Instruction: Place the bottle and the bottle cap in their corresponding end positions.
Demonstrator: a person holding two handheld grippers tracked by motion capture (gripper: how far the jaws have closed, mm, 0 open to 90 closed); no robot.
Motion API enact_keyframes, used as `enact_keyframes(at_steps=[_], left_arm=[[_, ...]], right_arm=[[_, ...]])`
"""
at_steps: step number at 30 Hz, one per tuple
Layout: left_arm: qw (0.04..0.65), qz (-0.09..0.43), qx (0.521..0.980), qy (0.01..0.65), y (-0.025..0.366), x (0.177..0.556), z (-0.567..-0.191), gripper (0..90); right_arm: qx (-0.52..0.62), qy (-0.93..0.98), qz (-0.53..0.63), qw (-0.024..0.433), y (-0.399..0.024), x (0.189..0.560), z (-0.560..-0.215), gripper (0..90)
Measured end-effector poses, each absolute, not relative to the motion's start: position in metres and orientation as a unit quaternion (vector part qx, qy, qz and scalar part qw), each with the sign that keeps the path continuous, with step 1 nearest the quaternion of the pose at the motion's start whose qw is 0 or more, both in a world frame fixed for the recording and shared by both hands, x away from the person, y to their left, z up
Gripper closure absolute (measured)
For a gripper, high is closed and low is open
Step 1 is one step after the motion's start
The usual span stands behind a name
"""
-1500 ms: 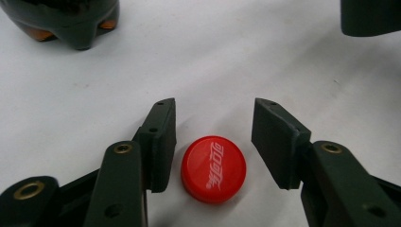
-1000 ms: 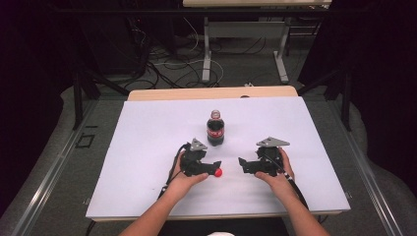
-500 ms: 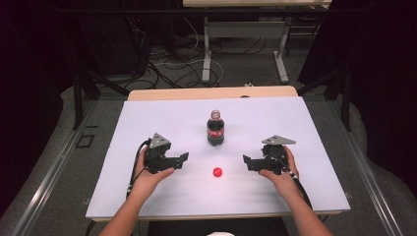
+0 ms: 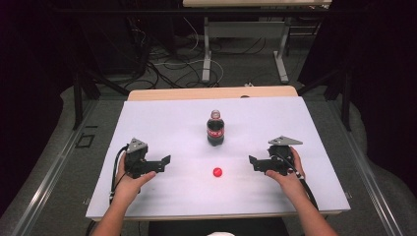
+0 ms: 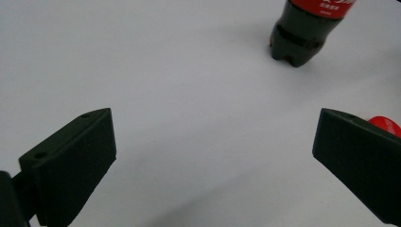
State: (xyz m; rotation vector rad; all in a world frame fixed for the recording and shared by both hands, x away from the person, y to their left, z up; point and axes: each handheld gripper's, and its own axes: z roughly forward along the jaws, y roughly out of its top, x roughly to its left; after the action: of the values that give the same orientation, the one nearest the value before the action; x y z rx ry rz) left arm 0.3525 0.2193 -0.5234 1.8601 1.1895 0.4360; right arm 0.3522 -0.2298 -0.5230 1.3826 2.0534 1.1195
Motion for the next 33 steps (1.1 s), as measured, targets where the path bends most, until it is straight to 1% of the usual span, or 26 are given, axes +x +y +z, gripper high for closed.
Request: enact_keyframes(at_steps=[13,18,27,33], left_arm=[[0.440,0.187,0.711,0.515,0.248,0.352,-0.534,0.4],[0.446,0.192,0.704,0.518,0.253,0.350,-0.539,0.4],[0.427,0.194,0.710,0.525,0.250,0.352,-0.551,0.7],[0.422,0.193,0.712,0.527,0.248,0.354,-0.553,1.1]], right_arm=[[0.530,0.714,0.398,0.223,-0.268,0.347,-0.537,0.0],[0.546,0.701,0.399,0.226,-0.280,0.347,-0.543,0.0],[0.563,0.691,0.384,0.243,-0.296,0.350,-0.552,0.0],[0.571,0.687,0.383,0.236,-0.302,0.351,-0.556,0.0]])
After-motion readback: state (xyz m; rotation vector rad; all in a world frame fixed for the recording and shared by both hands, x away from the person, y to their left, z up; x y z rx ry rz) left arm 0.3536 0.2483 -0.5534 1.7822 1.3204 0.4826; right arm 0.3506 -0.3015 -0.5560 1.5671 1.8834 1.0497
